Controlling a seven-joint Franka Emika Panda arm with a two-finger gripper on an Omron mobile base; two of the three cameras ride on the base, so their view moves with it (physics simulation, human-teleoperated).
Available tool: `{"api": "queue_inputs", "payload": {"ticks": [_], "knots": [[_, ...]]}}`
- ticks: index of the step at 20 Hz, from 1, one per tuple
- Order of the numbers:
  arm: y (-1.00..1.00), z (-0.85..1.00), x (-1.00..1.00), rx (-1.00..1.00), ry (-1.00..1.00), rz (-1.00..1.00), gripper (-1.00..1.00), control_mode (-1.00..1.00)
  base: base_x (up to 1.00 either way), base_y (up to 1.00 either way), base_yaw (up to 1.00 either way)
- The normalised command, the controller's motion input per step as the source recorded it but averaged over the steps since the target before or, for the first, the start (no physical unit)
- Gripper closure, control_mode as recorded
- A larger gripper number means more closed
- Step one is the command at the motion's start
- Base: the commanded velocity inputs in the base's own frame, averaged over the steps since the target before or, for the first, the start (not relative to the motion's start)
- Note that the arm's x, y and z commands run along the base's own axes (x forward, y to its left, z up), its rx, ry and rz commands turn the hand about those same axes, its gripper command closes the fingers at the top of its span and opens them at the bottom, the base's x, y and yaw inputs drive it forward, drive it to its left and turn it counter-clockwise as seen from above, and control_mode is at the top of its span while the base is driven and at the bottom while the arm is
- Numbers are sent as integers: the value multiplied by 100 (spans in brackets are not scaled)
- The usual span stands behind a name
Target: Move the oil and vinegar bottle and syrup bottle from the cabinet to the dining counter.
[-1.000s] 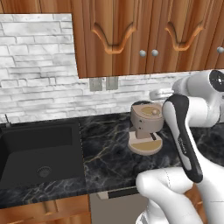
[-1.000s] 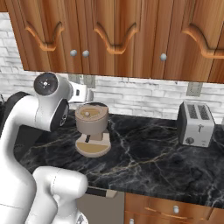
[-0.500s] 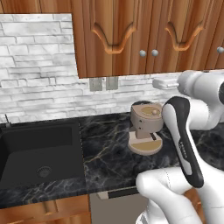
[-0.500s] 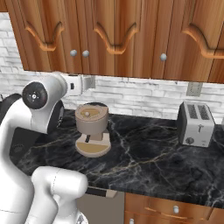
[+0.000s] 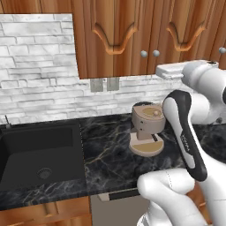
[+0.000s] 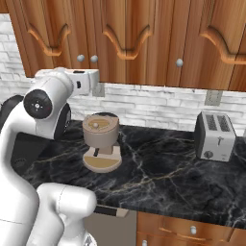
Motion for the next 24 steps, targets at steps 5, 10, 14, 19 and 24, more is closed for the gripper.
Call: {"api": "queue_inputs", "payload": {"ticks": [5, 10, 14, 19, 24], "knots": [[-17, -6, 7, 1, -3, 0, -100, -100, 0, 0, 0], [-3, -5, 55, 0, 0, -1, -100, -100, 0, 0, 0], [0, 0, 58, 0, -3, -3, -100, -100, 0, 0, 0], [0, 0, 47, 0, -10, -4, -100, -100, 0, 0, 0], [0, 0, 30, 0, -13, 0, -100, -100, 0, 0, 0]]}}
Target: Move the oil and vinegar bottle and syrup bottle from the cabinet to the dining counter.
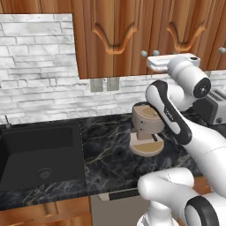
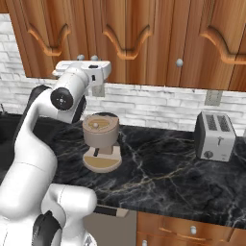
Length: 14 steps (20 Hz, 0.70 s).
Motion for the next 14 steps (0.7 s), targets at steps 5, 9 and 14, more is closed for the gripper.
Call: {"api": "queue_inputs", "payload": {"ticks": [5, 9, 14], "knots": [[-4, 0, 21, 0, -6, 0, -100, -100, 0, 0, 0], [-13, 0, 20, 0, -1, 0, -100, -100, 0, 0, 0], [-8, 0, 18, 0, 0, 0, -100, -100, 0, 0, 0]]}}
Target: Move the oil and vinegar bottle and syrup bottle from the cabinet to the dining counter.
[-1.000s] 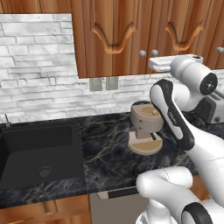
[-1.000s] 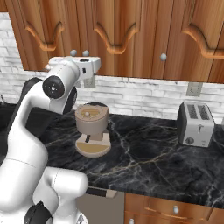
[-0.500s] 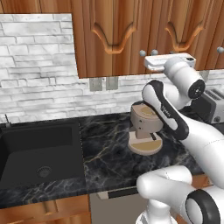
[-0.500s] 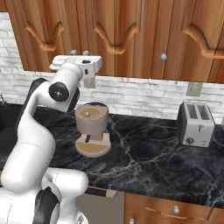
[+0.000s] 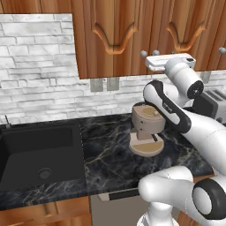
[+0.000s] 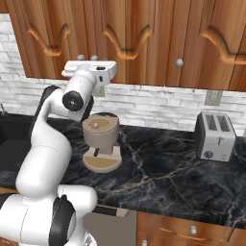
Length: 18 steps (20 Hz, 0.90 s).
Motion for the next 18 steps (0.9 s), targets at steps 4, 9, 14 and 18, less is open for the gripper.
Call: {"api": "queue_inputs", "payload": {"ticks": [4, 9, 14, 18], "knots": [[0, 0, 5, 0, 0, 0, -100, -100, 0, 0, 0], [0, 0, 0, 0, 0, 0, -100, -100, 0, 0, 0], [0, 0, 4, 0, 0, 0, -100, -100, 0, 0, 0], [12, 0, 14, 0, 0, 0, -100, -100, 0, 0, 0]]}}
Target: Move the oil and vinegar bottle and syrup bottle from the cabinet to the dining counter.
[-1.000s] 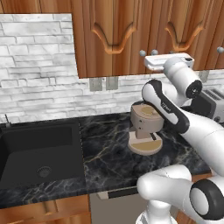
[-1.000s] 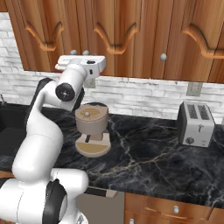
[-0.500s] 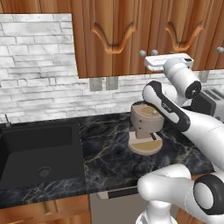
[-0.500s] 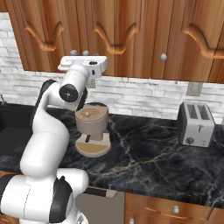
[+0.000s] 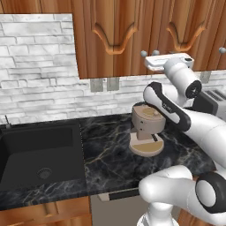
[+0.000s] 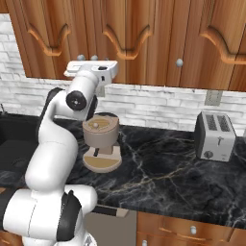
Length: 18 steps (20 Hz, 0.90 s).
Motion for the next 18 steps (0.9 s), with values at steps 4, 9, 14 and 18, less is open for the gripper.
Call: {"api": "queue_inputs", "payload": {"ticks": [4, 9, 14, 18], "knots": [[22, 0, 13, 0, 0, 0, -100, -100, 0, 0, 0], [16, 0, 11, 0, 0, 0, -100, -100, 0, 0, 0], [0, 0, 20, 0, 0, 0, -100, -100, 0, 0, 0], [4, -2, 17, 0, 0, 0, -100, -100, 0, 0, 0]]}}
